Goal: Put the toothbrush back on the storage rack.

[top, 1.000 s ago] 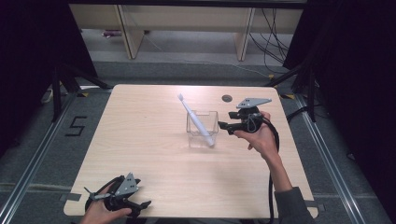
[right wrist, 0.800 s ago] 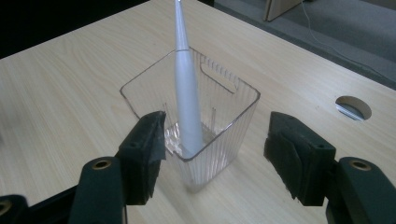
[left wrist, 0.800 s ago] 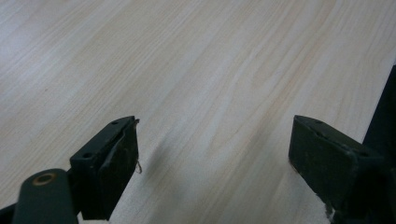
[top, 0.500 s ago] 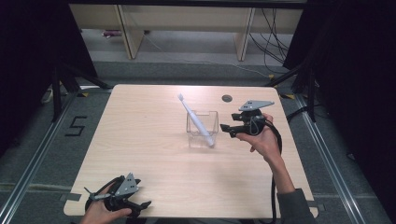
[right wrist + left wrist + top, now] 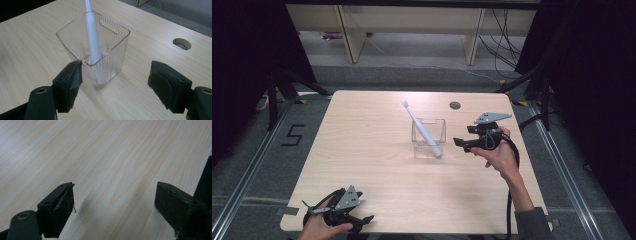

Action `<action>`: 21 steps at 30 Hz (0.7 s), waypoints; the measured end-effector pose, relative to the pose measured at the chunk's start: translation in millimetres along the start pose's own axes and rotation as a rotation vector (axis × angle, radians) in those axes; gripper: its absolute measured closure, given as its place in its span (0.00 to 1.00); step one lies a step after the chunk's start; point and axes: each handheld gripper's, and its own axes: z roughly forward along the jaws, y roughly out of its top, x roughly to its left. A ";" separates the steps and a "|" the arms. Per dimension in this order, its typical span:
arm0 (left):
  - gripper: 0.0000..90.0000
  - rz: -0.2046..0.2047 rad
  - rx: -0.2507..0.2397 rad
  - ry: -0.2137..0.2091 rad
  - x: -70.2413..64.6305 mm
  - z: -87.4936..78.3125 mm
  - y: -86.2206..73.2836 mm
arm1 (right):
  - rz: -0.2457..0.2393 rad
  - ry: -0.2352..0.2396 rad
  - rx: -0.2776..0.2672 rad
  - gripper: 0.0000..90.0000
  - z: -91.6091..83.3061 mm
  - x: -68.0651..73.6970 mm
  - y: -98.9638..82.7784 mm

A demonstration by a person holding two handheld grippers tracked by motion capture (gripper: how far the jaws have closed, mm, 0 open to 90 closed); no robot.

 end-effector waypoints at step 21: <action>0.17 -0.001 0.008 0.009 -0.3 -1.5 -0.2 | 0.005 -0.020 0.005 0.28 -7.4 4.9 -21.9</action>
